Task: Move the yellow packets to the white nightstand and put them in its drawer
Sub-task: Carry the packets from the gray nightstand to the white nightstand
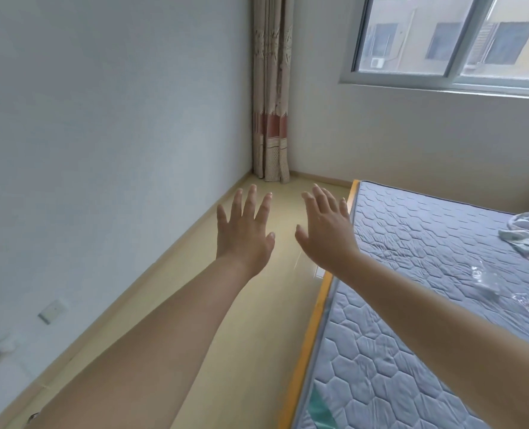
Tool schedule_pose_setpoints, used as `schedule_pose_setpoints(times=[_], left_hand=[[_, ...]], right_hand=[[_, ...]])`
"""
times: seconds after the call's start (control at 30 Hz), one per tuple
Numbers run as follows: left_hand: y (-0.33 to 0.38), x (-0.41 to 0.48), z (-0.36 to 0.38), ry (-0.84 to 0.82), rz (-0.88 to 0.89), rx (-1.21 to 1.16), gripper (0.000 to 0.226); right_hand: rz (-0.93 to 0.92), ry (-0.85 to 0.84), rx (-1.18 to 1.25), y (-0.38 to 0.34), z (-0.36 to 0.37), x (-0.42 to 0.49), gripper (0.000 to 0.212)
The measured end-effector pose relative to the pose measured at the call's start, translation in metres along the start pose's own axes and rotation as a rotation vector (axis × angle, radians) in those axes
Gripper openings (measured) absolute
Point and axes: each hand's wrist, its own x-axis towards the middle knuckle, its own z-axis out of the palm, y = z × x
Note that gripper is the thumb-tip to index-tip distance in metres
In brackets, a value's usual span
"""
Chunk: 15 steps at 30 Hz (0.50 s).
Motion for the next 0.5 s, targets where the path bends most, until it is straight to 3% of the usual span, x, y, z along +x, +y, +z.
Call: schedule_pose_setpoints(times=[0.23,0.5], left_hand=[[-0.099,0.099,0.027,0.060,0.050,0.041,0.070],[-0.172,0.331,0.037,0.195,0.185,-0.039,0.071]], right_hand=[[-0.062,0.063,-0.122,-0.039,0.053,0.112,0.064],[0.047,0.241,-0.151,-0.023,0.085,0.324,0.064]])
